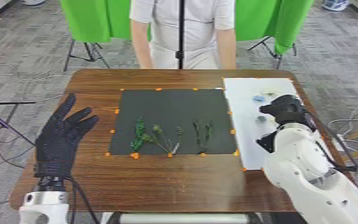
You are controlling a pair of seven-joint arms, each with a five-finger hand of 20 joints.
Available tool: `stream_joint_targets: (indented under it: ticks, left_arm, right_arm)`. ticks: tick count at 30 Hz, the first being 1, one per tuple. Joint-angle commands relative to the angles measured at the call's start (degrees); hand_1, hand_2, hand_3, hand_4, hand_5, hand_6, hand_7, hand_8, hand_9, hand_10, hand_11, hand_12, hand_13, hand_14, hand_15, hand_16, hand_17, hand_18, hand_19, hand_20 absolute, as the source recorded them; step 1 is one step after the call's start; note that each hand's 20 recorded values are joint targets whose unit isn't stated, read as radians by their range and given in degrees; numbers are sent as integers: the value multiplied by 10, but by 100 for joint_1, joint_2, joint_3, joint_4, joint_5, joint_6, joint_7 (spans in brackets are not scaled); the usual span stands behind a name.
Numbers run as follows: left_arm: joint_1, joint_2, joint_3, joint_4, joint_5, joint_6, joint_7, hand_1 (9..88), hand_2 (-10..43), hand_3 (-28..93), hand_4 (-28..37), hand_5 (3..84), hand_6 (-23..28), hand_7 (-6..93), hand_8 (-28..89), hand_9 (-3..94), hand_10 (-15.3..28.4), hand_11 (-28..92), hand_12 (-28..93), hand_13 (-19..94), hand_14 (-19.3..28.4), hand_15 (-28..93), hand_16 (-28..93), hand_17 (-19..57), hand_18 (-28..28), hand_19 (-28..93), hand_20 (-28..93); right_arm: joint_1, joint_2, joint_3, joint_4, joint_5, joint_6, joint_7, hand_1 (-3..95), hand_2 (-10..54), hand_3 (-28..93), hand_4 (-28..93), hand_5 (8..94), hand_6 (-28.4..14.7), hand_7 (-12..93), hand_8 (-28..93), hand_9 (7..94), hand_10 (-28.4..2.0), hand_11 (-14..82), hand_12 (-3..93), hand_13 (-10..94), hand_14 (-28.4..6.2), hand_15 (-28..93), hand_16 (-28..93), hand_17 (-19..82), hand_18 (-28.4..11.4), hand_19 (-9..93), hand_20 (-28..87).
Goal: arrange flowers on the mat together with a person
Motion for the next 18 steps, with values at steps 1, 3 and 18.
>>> stream_joint_targets:
  ticks: [1,3,18]
  left_arm:
    - [8,-13,10,3,-26,18,29,203,84,727,-283,300,52,115,-88,341,182,231,116,283,242,443,-66,-44,273,628,-65]
    - [16,-33,-2,-5,-9,4,16,204,84,726,-283,300,52,116,-88,342,182,231,116,283,242,443,-65,-44,273,628,-65]
    - [-106,-46,19,52,13,-89,4,204,84,726,-283,300,52,115,-88,343,182,231,116,283,243,442,-66,-44,274,629,-68]
  right_arm:
    - [496,-33,-574,576,-180,-155,80,330,-18,700,-220,482,-1,158,-128,631,-195,334,175,613,-163,636,111,203,-275,688,138]
    - [633,-70,-713,749,-275,-325,121,334,-20,698,-220,482,0,159,-128,631,-195,334,175,617,-161,632,110,203,-275,689,135]
    - [1384,19,-2066,1846,-1411,-116,24,459,-91,707,-270,556,18,210,-153,696,-151,308,189,688,-111,559,140,236,-257,686,124]
